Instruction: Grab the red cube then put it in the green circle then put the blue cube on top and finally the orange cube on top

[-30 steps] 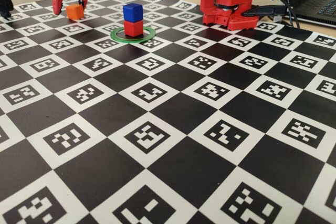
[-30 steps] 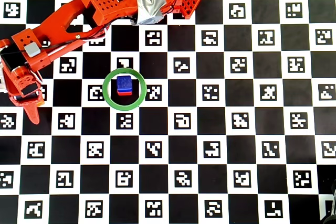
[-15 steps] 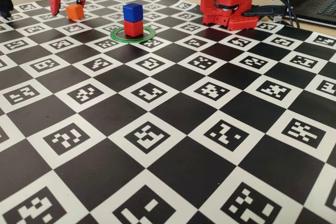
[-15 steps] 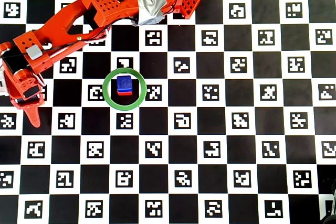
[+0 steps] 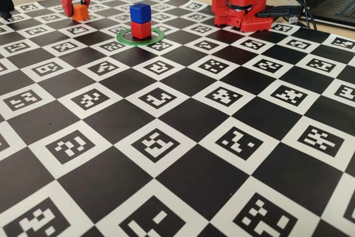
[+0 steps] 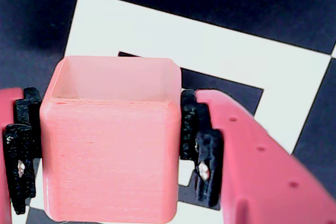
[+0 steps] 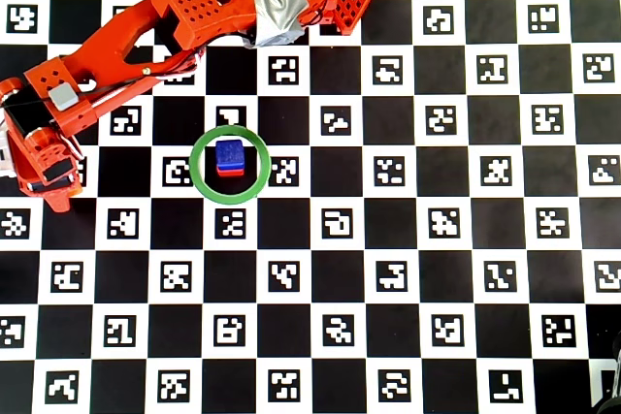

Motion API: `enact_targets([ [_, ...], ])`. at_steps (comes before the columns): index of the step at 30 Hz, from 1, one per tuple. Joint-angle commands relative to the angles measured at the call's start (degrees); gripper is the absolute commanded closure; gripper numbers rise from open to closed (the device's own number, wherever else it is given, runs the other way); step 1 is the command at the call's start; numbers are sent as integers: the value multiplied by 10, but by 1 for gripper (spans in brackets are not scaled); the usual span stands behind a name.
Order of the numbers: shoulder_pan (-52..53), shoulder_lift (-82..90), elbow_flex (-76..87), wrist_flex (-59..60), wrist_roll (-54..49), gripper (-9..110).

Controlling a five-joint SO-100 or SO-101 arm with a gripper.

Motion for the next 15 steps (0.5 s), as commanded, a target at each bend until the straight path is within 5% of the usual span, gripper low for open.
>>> enact_targets([
  [1, -5, 37, -5, -7, 4, 85],
  [15, -4, 62, -22, 24, 25, 87],
])
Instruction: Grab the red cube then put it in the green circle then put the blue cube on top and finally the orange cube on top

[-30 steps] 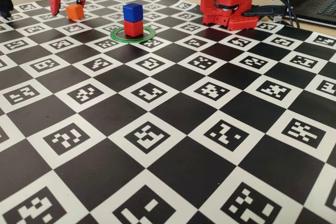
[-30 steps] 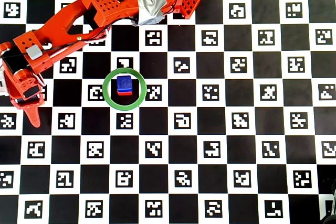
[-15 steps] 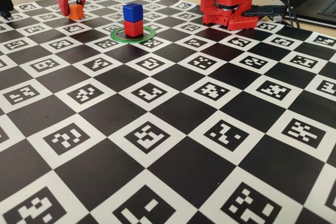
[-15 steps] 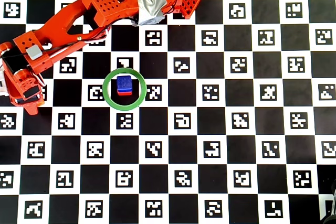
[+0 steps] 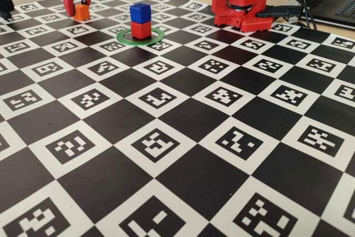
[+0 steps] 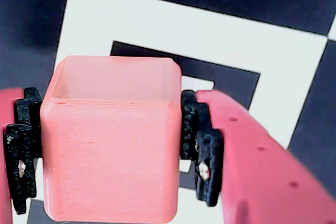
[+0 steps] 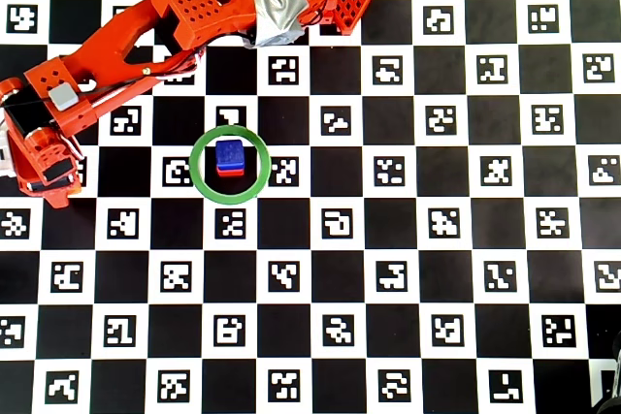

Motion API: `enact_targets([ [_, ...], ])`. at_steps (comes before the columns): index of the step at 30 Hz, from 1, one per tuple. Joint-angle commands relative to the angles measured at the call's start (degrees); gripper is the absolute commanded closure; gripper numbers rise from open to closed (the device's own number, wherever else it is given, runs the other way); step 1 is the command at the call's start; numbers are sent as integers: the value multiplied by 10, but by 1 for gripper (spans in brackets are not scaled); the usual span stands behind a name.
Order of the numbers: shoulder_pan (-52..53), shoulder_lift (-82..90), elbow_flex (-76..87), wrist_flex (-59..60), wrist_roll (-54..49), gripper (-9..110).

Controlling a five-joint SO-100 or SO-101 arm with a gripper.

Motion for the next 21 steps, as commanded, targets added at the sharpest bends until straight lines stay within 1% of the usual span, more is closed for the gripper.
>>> enact_targets([
  [1, -3, 64, -30, 18, 0, 87],
  [12, -2, 116, -47, 59, 2, 88],
  [21, -4, 200, 11, 70, 7, 88],
])
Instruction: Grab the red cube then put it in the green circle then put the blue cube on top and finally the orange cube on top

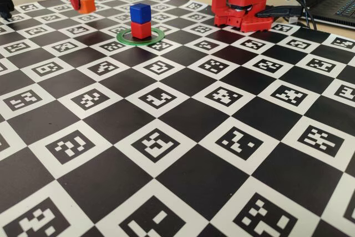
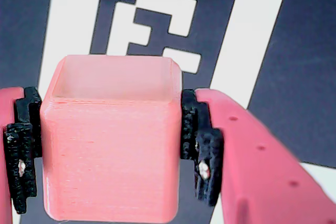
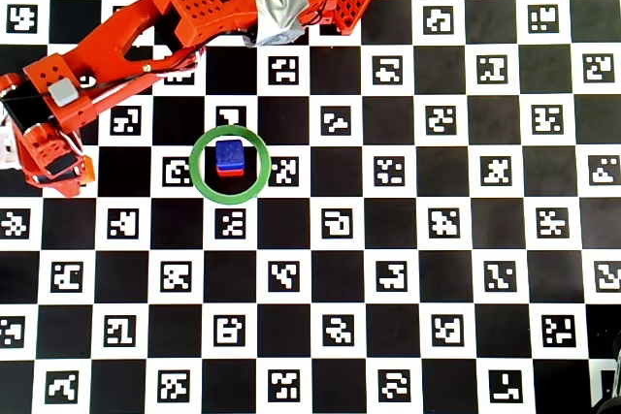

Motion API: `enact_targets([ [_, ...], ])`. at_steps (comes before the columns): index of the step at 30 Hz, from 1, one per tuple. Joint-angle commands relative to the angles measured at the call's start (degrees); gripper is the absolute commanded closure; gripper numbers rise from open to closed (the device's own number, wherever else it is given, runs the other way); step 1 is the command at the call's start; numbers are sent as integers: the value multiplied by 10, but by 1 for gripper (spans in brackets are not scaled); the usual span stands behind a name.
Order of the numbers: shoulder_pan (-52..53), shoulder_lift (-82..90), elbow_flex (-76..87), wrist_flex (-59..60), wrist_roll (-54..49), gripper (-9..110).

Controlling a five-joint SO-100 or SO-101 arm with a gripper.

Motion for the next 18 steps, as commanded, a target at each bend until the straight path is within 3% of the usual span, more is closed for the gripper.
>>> enact_targets([
  [1, -5, 130, 9, 8, 8, 88],
  [18, -15, 292, 146, 28, 15, 89],
])
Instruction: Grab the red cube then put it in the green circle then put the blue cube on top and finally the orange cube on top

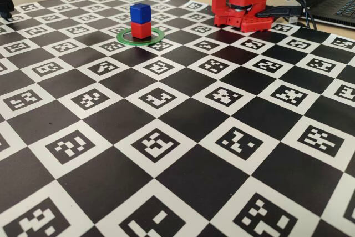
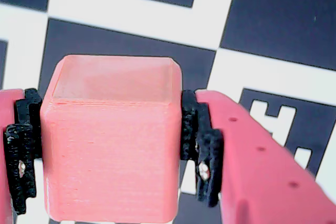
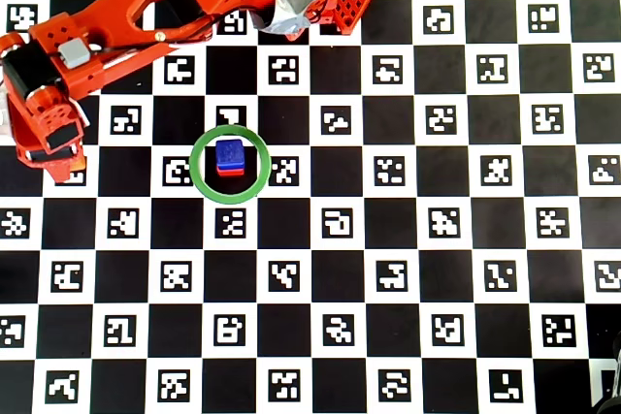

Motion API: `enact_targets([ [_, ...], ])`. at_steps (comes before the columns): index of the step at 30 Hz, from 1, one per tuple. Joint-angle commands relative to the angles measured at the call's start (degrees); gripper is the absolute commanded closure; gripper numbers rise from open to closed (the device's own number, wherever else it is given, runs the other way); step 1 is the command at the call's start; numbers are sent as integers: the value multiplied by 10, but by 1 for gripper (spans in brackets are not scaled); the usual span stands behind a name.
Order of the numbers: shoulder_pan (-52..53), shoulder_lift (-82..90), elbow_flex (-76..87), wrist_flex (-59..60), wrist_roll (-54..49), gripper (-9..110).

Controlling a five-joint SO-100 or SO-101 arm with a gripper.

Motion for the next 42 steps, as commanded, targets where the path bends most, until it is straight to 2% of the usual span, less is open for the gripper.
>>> enact_targets([
  [1, -10, 127, 23, 5, 6, 89],
  [20, -83, 355, 252, 59, 128, 90],
  [42, -222, 539, 505, 9, 301, 91],
])
